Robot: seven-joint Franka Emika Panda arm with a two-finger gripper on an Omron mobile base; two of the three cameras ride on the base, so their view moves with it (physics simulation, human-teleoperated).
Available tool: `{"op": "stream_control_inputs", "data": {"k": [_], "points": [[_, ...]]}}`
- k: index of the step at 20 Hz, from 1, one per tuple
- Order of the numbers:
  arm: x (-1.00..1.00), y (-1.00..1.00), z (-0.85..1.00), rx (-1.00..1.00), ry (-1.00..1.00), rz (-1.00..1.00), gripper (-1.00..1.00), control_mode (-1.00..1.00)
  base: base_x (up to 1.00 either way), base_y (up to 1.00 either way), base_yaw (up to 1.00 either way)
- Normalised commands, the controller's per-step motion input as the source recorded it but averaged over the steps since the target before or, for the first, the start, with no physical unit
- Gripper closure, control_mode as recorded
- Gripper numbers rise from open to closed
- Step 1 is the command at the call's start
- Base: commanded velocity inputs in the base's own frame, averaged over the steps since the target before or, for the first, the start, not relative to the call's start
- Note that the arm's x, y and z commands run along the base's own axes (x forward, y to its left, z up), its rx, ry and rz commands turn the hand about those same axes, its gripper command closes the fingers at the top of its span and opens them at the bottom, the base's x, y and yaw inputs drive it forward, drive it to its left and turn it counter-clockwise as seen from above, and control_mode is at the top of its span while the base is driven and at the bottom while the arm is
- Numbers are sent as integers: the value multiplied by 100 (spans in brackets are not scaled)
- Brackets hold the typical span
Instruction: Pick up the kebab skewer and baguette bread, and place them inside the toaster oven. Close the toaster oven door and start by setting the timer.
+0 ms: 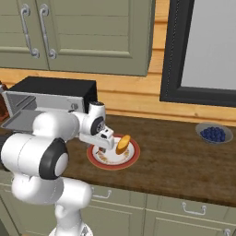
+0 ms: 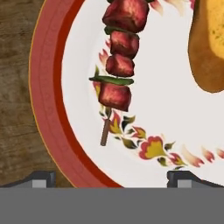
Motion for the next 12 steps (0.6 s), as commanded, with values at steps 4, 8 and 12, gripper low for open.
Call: {"op": "stream_control_inputs", "data": {"k": [4, 8, 12], "points": [[27, -3, -13, 6, 0, -2, -100, -100, 0, 0, 0], [37, 1, -14, 4, 0, 0, -100, -100, 0, 0, 0], [24, 0, -29, 1, 0, 0, -100, -100, 0, 0, 0]]}}
